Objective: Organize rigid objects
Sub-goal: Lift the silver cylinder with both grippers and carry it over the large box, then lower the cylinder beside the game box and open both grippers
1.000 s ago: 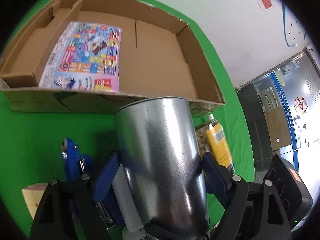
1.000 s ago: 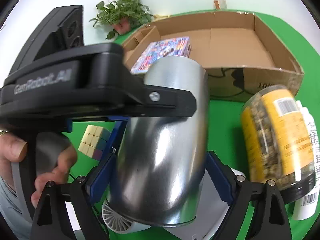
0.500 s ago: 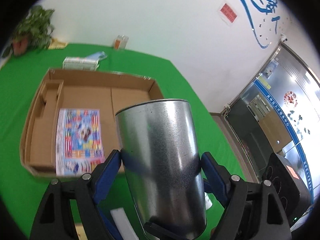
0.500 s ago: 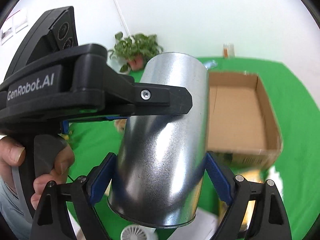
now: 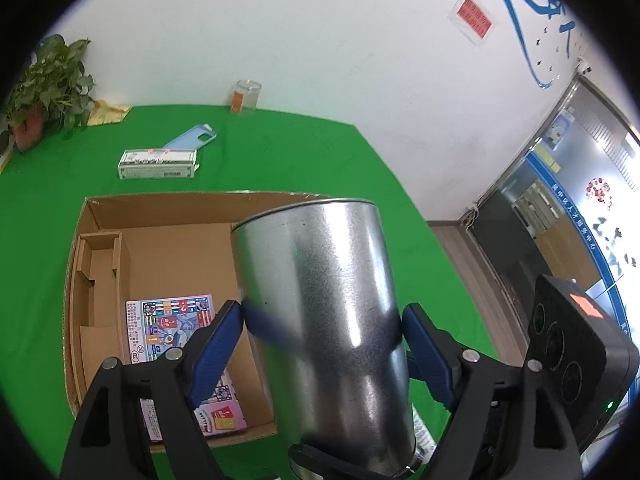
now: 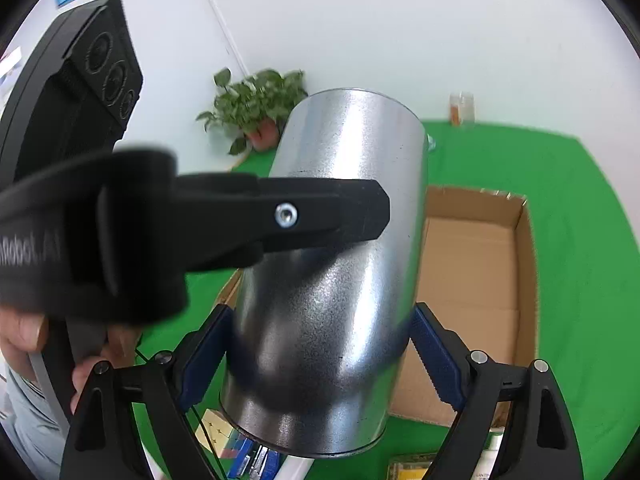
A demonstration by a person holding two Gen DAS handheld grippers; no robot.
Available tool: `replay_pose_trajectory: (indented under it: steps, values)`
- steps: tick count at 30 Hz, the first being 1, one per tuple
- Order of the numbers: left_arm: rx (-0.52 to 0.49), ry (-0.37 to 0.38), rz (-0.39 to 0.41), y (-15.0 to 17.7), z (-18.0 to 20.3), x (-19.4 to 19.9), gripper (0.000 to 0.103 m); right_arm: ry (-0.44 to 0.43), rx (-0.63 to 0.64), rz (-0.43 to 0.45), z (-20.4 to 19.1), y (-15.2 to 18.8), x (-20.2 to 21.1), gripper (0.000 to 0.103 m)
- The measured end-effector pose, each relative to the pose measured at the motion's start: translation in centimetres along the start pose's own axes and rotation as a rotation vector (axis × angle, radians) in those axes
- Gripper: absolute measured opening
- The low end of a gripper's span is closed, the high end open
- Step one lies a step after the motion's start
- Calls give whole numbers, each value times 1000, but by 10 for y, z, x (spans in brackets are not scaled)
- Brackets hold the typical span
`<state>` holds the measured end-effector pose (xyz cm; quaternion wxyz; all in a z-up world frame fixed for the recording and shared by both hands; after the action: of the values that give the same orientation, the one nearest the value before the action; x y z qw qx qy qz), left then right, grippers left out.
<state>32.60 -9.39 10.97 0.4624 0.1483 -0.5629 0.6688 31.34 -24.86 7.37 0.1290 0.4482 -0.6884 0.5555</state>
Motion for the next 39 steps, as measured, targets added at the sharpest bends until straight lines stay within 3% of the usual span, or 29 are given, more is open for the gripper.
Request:
replay_pose_trajectory:
  steps: [18, 22, 29, 33, 34, 39]
  values:
    - [138, 71, -318, 51, -74, -143, 81, 1, -180, -324, 83, 43, -145, 86]
    - [162, 81, -344, 61, -82, -154, 80, 20, -200, -357, 91, 59, -167, 86]
    - [168, 98, -352, 61, -88, -156, 80, -9, -205, -429, 78, 63, -170, 88]
    - [182, 100, -345, 61, -92, -155, 80, -86, -214, -486, 73, 58, -163, 87]
    - [184, 102, -343, 62, -93, -155, 80, -91, -226, -460, 75, 55, -156, 77]
    - [198, 85, -342, 61, -96, -146, 78, -87, -221, -393, 67, 62, -142, 73]
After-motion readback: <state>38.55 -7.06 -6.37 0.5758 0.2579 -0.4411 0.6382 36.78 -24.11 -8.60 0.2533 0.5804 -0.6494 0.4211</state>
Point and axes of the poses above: each gripper's, at about its wrist camera, not at the fingertips, and x roughly against the way its jaws point, z to its right, y to its underside, the point moved 1 cm from there along -x, roughly the way its jaws point, and after that the axes turned 5 degrees about -x, right-handed, at the moved point
